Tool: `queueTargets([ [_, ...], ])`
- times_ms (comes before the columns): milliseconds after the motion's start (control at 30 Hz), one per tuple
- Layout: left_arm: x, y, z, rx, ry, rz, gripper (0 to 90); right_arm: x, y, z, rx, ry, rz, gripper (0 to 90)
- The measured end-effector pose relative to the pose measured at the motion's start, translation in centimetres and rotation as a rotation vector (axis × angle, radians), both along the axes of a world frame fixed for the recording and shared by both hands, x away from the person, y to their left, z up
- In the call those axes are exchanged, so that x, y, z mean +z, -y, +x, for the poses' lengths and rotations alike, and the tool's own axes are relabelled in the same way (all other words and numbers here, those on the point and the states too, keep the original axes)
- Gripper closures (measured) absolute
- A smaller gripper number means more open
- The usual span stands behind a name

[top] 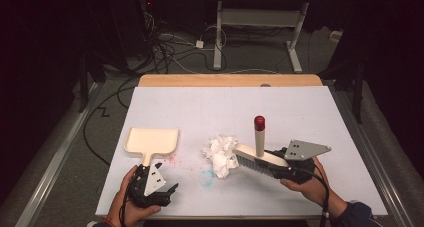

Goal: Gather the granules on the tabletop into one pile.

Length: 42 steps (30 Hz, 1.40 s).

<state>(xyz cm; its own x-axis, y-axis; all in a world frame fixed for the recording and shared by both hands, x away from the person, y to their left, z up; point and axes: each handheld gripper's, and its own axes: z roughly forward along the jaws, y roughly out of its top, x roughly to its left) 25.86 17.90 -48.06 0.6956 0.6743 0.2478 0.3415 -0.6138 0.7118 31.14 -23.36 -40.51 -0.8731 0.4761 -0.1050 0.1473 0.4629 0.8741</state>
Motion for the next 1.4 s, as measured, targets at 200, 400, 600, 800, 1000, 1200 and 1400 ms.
queueTargets([
  [200,0.0,0.1,0.1,-0.002,0.0,0.007,18.6,0.8,1.2,-0.4,-0.013,0.009,0.037,67.9],
  [400,0.0,0.1,0.1,0.0,-0.002,0.008,18.6,1.3,1.8,-0.3,-0.003,0.008,0.082,67.8],
  [600,0.0,0.0,0.1,0.001,-0.002,0.007,18.6,1.2,0.9,-0.7,0.042,0.002,0.086,67.8],
  [800,0.0,0.0,0.1,0.005,-0.001,0.007,18.6,-0.4,-2.3,-1.1,0.172,-0.04,0.063,67.8],
  [1000,0.1,-0.2,0.1,0.017,0.004,-0.001,18.6,-2.9,-5.8,-1.0,0.277,-0.074,0.007,67.8],
  [1200,0.0,-0.3,0.1,0.014,0.002,0.0,18.6,-4.0,-7.5,0.1,0.279,-0.025,-0.009,67.9],
  [1400,0.0,-0.4,0.0,0.017,0.001,-0.001,18.6,-4.2,-6.5,1.8,0.215,-0.026,-0.011,67.7],
])
